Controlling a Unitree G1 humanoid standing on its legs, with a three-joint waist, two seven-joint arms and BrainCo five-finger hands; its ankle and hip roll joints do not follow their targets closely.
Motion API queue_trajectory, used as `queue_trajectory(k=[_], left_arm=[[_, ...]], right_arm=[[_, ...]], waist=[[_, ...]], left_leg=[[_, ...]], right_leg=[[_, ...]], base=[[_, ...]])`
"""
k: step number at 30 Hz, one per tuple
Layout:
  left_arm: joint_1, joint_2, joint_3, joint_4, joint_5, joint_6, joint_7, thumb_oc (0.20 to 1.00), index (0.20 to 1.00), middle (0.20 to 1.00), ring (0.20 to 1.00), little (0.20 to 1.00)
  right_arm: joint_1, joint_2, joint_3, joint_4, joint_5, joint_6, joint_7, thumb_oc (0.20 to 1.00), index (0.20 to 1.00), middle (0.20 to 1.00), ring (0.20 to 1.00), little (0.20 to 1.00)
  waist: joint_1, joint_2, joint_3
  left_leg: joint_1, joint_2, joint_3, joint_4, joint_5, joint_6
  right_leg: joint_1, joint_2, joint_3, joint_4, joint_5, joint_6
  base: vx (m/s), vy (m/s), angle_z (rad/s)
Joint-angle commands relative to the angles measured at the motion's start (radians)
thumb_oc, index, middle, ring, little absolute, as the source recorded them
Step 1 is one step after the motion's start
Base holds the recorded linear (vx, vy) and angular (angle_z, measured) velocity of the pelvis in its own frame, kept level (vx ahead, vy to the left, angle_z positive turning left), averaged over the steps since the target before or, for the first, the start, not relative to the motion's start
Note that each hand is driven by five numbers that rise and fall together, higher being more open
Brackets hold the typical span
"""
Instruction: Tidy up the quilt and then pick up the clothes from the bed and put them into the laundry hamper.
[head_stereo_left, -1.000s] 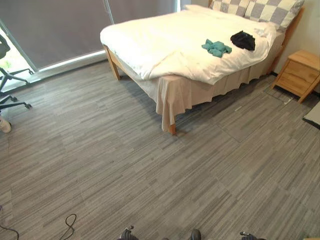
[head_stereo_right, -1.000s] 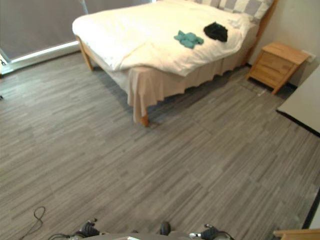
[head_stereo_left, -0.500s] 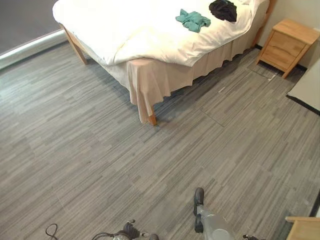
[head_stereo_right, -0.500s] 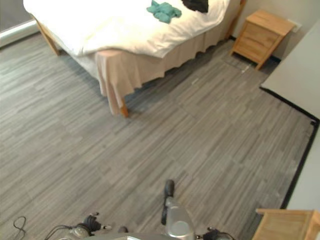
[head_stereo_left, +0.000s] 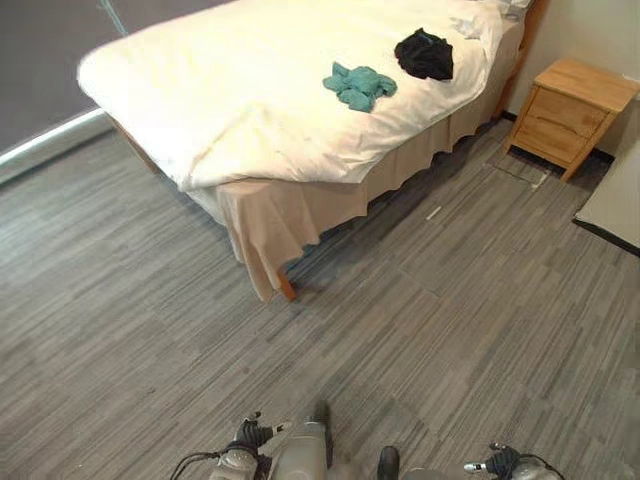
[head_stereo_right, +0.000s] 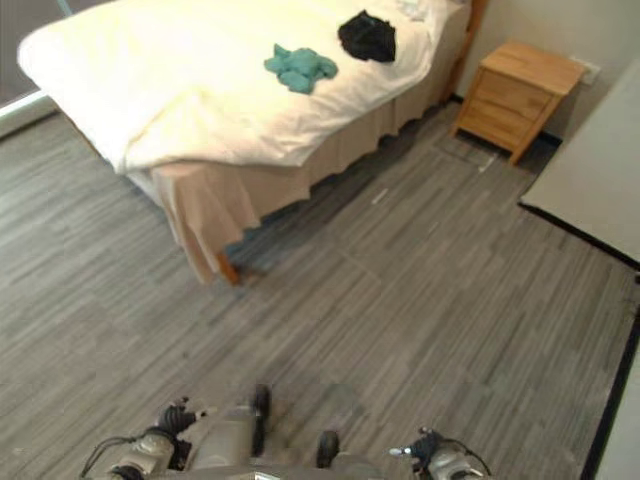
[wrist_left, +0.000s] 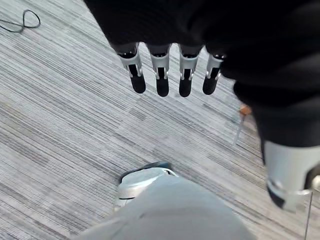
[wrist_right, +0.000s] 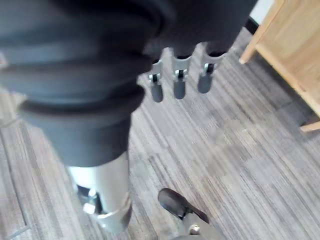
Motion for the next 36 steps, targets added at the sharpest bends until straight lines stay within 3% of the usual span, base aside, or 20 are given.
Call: queue_trajectory(k=[1, 3, 5, 6, 7, 8, 10, 11, 13, 15, 17, 22, 23, 26, 29, 30, 32, 33, 35, 36], left_arm=[[-0.012, -0.019, -0.044, 0.038, 0.018, 0.0, 0.018, 1.0, 1.0, 1.0, 1.0, 1.0], [0.003, -0.013, -0.037, 0.058, 0.034, 0.006, 0.015, 1.0, 1.0, 1.0, 1.0, 1.0], [0.002, -0.007, -0.034, 0.087, 0.052, 0.013, 0.012, 1.0, 1.0, 1.0, 1.0, 1.0], [0.002, -0.007, -0.034, 0.087, 0.052, 0.013, 0.012, 1.0, 1.0, 1.0, 1.0, 1.0], [0.003, 0.01, -0.037, 0.092, 0.063, 0.022, 0.009, 1.0, 1.0, 1.0, 1.0, 1.0], [0.003, 0.017, -0.036, 0.094, 0.064, 0.022, 0.01, 1.0, 1.0, 1.0, 1.0, 1.0], [0.005, 0.024, -0.036, 0.096, 0.064, 0.021, 0.008, 1.0, 1.0, 1.0, 1.0, 1.0], [0.007, 0.033, -0.038, 0.095, 0.069, 0.018, 0.008, 1.0, 1.0, 1.0, 1.0, 1.0], [0.008, 0.04, -0.044, 0.09, 0.076, 0.013, 0.009, 1.0, 1.0, 1.0, 1.0, 1.0], [-0.001, 0.046, -0.046, 0.095, 0.088, 0.008, 0.015, 1.0, 1.0, 1.0, 1.0, 1.0], [-0.002, 0.048, -0.04, 0.105, 0.102, 0.003, 0.019, 1.0, 1.0, 1.0, 1.0, 1.0], [0.031, 0.045, -0.012, 0.123, 0.093, 0.006, 0.027, 1.0, 1.0, 1.0, 1.0, 1.0], [0.043, 0.036, 0.003, 0.121, 0.069, 0.007, 0.029, 1.0, 1.0, 1.0, 1.0, 1.0], [0.046, 0.03, 0.015, 0.1, 0.038, 0.004, 0.037, 1.0, 1.0, 1.0, 1.0, 1.0], [0.033, 0.052, 0.048, 0.063, -0.009, -0.003, 0.056, 1.0, 1.0, 1.0, 1.0, 1.0], [0.037, 0.062, 0.077, 0.045, -0.044, -0.011, 0.064, 1.0, 1.0, 1.0, 1.0, 1.0], [0.053, 0.078, 0.155, -0.002, -0.16, -0.042, 0.102, 1.0, 1.0, 1.0, 1.0, 1.0], [0.061, 0.082, 0.198, -0.027, -0.224, -0.06, 0.12, 1.0, 1.0, 1.0, 1.0, 1.0], [0.103, 0.12, 0.359, -0.158, -0.451, -0.139, 0.167, 1.0, 1.0, 1.0, 1.0, 1.0], [0.106, 0.119, 0.36, -0.16, -0.451, -0.139, 0.167, 1.0, 1.0, 1.0, 1.0, 1.0]], right_arm=[[0.019, -0.012, -0.031, -0.001, 0.013, -0.02, -0.01, 1.0, 1.0, 1.0, 1.0, 1.0], [0.025, -0.003, -0.035, -0.001, 0.004, -0.021, -0.001, 1.0, 1.0, 1.0, 1.0, 1.0], [0.02, 0.002, -0.053, 0.001, 0.006, -0.017, 0.005, 1.0, 1.0, 1.0, 1.0, 1.0], [0.02, 0.002, -0.053, 0.001, 0.006, -0.017, 0.005, 1.0, 1.0, 1.0, 1.0, 1.0], [0.011, 0.004, -0.066, -0.014, 0.02, -0.015, 0.005, 1.0, 1.0, 1.0, 1.0, 1.0], [0.008, 0.007, -0.068, -0.019, 0.025, -0.016, 0.002, 1.0, 1.0, 1.0, 1.0, 1.0], [0.006, 0.011, -0.071, -0.022, 0.029, -0.017, 0.001, 1.0, 1.0, 1.0, 1.0, 1.0], [0.007, 0.013, -0.07, -0.03, 0.035, -0.017, 0.0, 1.0, 1.0, 1.0, 1.0, 1.0], [0.009, 0.013, -0.069, -0.038, 0.04, -0.018, 0.0, 1.0, 1.0, 1.0, 1.0, 1.0], [0.006, 0.01, -0.069, -0.041, 0.049, -0.017, 0.0, 1.0, 1.0, 1.0, 1.0, 1.0], [0.009, 0.01, -0.076, -0.039, 0.047, -0.014, 0.006, 1.0, 1.0, 1.0, 1.0, 1.0], [0.027, 0.003, -0.067, -0.025, 0.015, -0.008, 0.017, 1.0, 1.0, 1.0, 1.0, 1.0], [0.026, -0.003, -0.062, -0.033, 0.018, -0.01, 0.017, 1.0, 1.0, 1.0, 1.0, 1.0], [0.018, -0.026, -0.062, -0.046, 0.026, -0.015, 0.009, 1.0, 1.0, 1.0, 1.0, 1.0], [0.023, -0.046, -0.062, -0.057, 0.023, -0.016, -0.004, 1.0, 1.0, 1.0, 1.0, 1.0], [0.023, -0.053, -0.058, -0.055, 0.017, -0.013, -0.006, 1.0, 1.0, 1.0, 1.0, 1.0], [0.026, -0.069, -0.048, -0.056, 0.001, -0.013, -0.012, 1.0, 1.0, 1.0, 1.0, 1.0], [0.029, -0.074, -0.055, -0.064, -0.008, -0.016, -0.019, 1.0, 1.0, 1.0, 1.0, 1.0], [0.047, -0.073, -0.06, -0.077, -0.046, -0.01, -0.026, 1.0, 1.0, 1.0, 1.0, 1.0], [0.048, -0.073, -0.059, -0.077, -0.046, -0.01, -0.026, 1.0, 1.0, 1.0, 1.0, 1.0]], waist=[[0.039, 0.012, 0.003], [0.051, -0.001, -0.022], [0.035, -0.006, -0.019], [0.036, -0.006, -0.02], [0.014, 0.009, -0.002], [0.01, 0.019, 0.004], [0.002, 0.028, 0.009], [-0.012, 0.029, 0.01], [-0.035, 0.018, 0.015], [-0.063, 0.009, 0.019], [-0.085, 0.012, 0.015], [-0.09, 0.012, 0.003], [-0.089, 0.026, 0.003], [-0.08, 0.043, 0.014], [-0.069, 0.026, 0.032], [-0.06, 0.024, 0.034], [-0.031, 0.025, 0.037], [-0.03, 0.029, 0.034], [-0.021, 0.044, 0.005], [-0.021, 0.044, 0.005]], left_leg=[[0.086, 0.037, 0.121, -0.047, 0.003, 0.033], [0.134, 0.013, 0.123, -0.062, -0.016, 0.065], [0.196, -0.01, 0.146, -0.082, -0.053, 0.101], [0.195, -0.009, 0.146, -0.082, -0.053, 0.1], [0.264, -0.013, 0.143, -0.109, -0.073, 0.129], [0.29, -0.008, 0.134, -0.129, -0.074, 0.136], [0.319, 0.0, 0.119, -0.149, -0.078, 0.133], [0.358, 0.01, 0.091, -0.162, -0.096, 0.12], [0.394, 0.009, 0.041, -0.156, -0.13, 0.1], [0.43, 0.016, -0.012, -0.157, -0.172, 0.08], [0.46, 0.038, -0.049, -0.172, -0.195, 0.058], [0.506, 0.079, -0.099, -0.152, -0.232, 0.028], [0.489, 0.102, -0.126, -0.106, -0.217, 0.013], [0.42, 0.099, -0.139, -0.002, -0.147, 0.0], [0.313, 0.102, -0.008, 0.117, -0.077, -0.011], [0.298, 0.093, 0.024, 0.105, -0.095, -0.007], [0.269, 0.017, -0.012, 0.064, -0.161, 0.011], [0.274, 0.007, -0.014, 0.034, -0.165, 0.015], [0.317, 0.057, 0.062, -0.077, -0.134, 0.009], [0.319, 0.057, 0.063, -0.08, -0.133, 0.009]], right_leg=[[0.041, -0.044, 0.044, 0.018, -0.127, 0.133], [0.035, -0.062, 0.046, 0.149, -0.143, 0.152], [-0.055, -0.111, 0.027, 0.374, -0.052, 0.223], [-0.056, -0.111, 0.027, 0.374, -0.052, 0.223], [-0.165, -0.158, 0.034, 0.587, 0.107, 0.245], [-0.219, -0.175, 0.029, 0.662, 0.112, 0.24], [-0.261, -0.193, 0.007, 0.668, 0.095, 0.224], [-0.288, -0.205, -0.017, 0.555, 0.06, 0.212], [-0.297, -0.195, 0.005, 0.348, 0.05, 0.206], [-0.316, -0.181, 0.118, 0.129, 0.087, 0.223], [-0.364, -0.201, 0.23, 0.031, 0.136, 0.251], [-0.353, -0.208, 0.209, 0.084, 0.146, 0.249], [-0.353, -0.19, 0.193, 0.132, 0.121, 0.234], [-0.323, -0.183, 0.14, 0.144, 0.081, 0.2], [-0.251, -0.2, 0.051, 0.113, 0.047, 0.174], [-0.235, -0.196, 0.036, 0.097, 0.042, 0.172], [-0.209, -0.181, 0.039, 0.067, 0.039, 0.174], [-0.192, -0.177, 0.024, 0.054, 0.041, 0.178], [-0.166, -0.158, 0.013, 0.035, 0.03, 0.181], [-0.166, -0.158, 0.014, 0.035, 0.03, 0.18]], base=[[0.52, 0.069, 0.06], [0.56, 0.12, -0.03], [0.3, 0.126, -0.02], [0.37, 0.154, 0.15], [0.37, 0.127, 0.19], [0.53, 0.125, 0.3], [0.36, -0.037, 0.61], [0.44, -0.17, 0.64], [0.56, -0.276, 0.75], [0.52, -0.307, 0.82], [0.46, -0.272, 1.45], [0.34, -0.311, 1.06], [0.38, -0.464, 0.69], [0.18, -0.269, 0.63], [0.08, -0.243, 0.73], [0.1, -0.195, 0.76], [0.12, -0.141, 0.5], [0.1, -0.113, -0.01], [0.13, -0.006, 0.15], [0.15, 0.043, 0.45]])
